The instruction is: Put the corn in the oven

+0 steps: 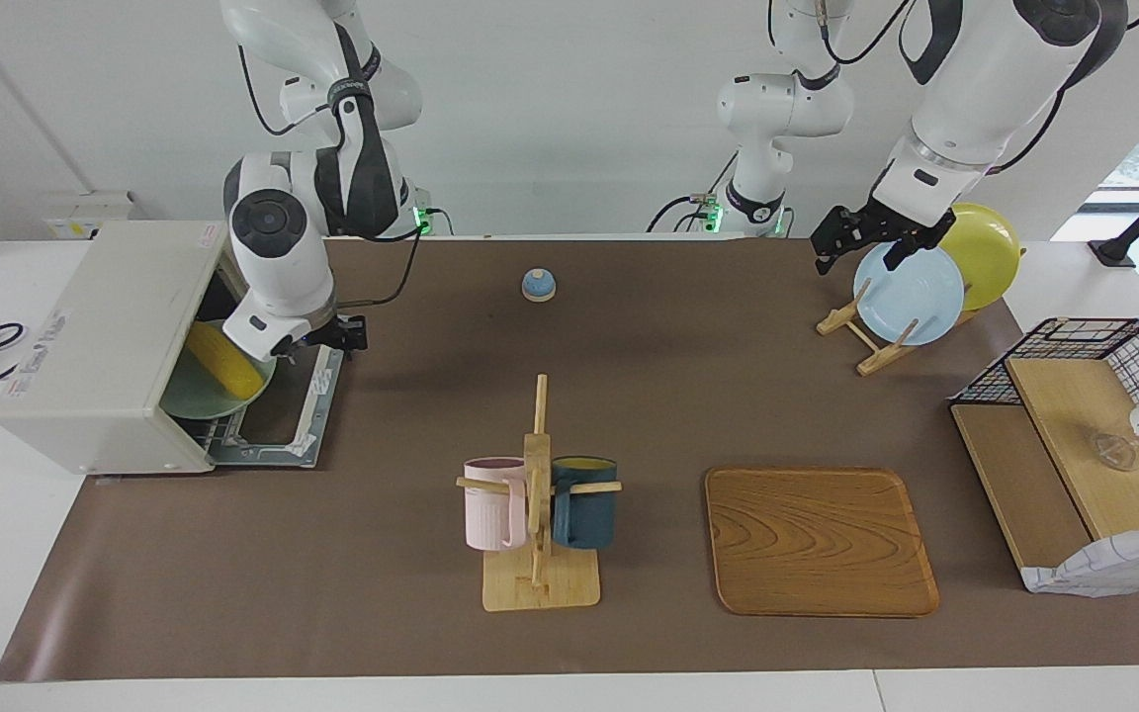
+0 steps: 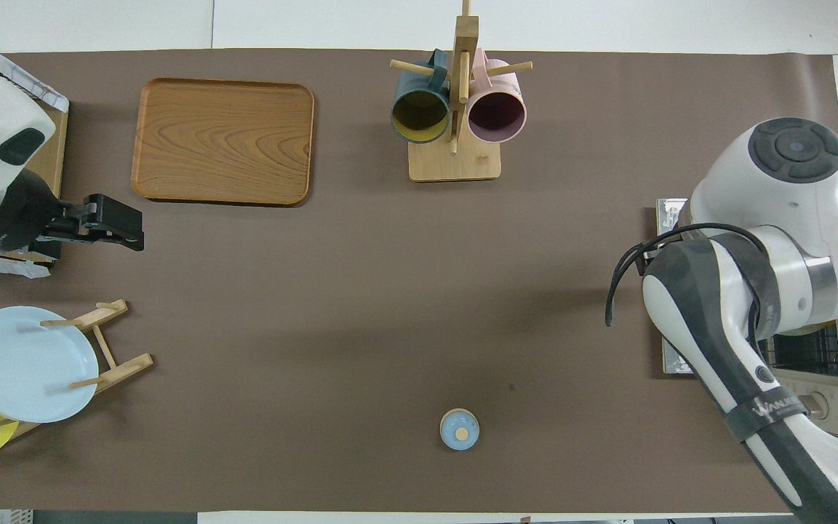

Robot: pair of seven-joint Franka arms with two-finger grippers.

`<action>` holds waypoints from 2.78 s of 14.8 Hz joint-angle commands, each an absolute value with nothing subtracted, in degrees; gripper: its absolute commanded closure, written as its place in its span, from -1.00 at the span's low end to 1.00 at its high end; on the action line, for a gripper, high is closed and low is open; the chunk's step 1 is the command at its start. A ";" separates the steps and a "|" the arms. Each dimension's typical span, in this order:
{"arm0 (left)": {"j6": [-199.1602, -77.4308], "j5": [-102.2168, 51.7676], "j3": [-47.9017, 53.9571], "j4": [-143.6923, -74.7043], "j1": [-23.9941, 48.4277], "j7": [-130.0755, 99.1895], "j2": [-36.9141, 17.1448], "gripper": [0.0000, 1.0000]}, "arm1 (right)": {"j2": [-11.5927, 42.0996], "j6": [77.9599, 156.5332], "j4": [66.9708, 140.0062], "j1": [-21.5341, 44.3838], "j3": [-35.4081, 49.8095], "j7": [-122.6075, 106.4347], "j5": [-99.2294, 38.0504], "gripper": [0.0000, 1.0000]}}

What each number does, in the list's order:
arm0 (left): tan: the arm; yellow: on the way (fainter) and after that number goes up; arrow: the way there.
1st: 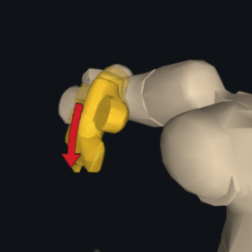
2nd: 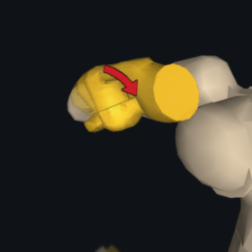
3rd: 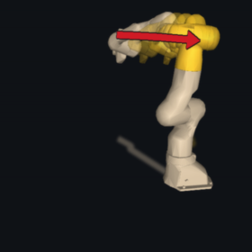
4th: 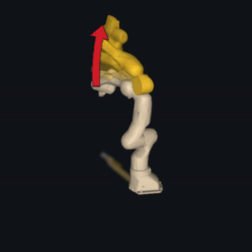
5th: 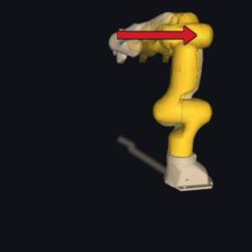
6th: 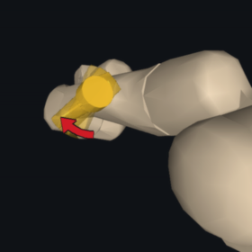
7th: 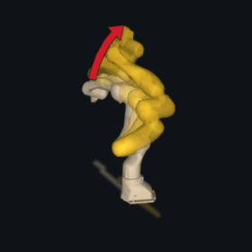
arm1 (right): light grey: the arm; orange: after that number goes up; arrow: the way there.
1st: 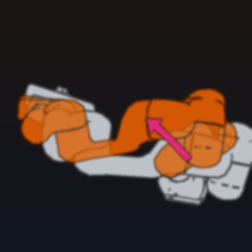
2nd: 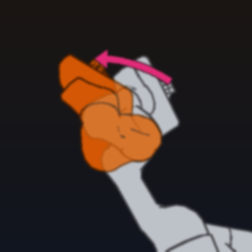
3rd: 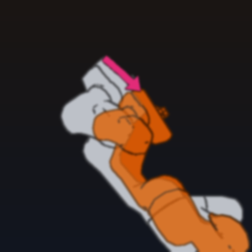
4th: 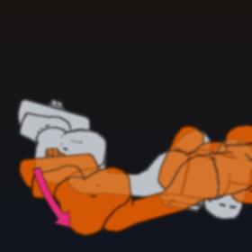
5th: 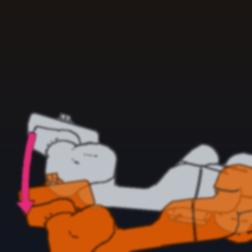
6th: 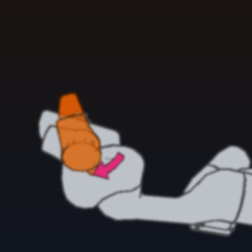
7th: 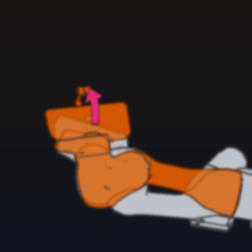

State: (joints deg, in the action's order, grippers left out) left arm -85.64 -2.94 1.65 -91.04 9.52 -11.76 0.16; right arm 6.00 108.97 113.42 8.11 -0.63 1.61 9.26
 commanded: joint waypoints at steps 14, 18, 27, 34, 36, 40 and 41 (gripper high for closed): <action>-85.96 -3.69 1.85 -92.20 8.88 -11.16 1.32 -1.00 | 13.09 122.96 121.38 9.93 -0.79 10.46 10.28 1.00; -85.96 -3.69 1.85 -92.20 8.88 -11.16 1.32 -1.00 | 13.01 122.61 121.55 9.23 -0.79 10.46 13.35 1.00; -85.96 -3.69 1.85 -92.20 8.88 -11.16 1.32 -1.00 | 12.75 119.89 121.99 8.00 -0.79 10.46 20.47 1.00; -85.96 -3.69 1.85 -92.20 8.88 -11.16 1.32 -1.00 | 10.56 107.50 114.18 8.18 -0.62 6.53 22.76 1.00; -85.96 -3.69 1.85 -92.20 8.88 -11.16 1.32 -1.00 | 8.62 106.27 114.00 6.16 -0.62 2.74 22.33 1.00; -85.96 -3.69 1.85 -92.20 8.88 -11.16 1.32 -1.00 | 3.88 100.91 111.89 1.68 -0.79 -4.73 21.54 1.00; -85.96 -3.69 1.85 -92.20 8.88 -11.16 1.32 -1.00 | 3.17 100.03 111.28 0.97 -0.79 -5.35 20.84 1.00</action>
State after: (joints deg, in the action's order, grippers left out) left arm -85.64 -2.94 1.65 -91.04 9.51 -11.76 0.16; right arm 4.59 101.26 111.94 4.55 -0.54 -1.24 20.42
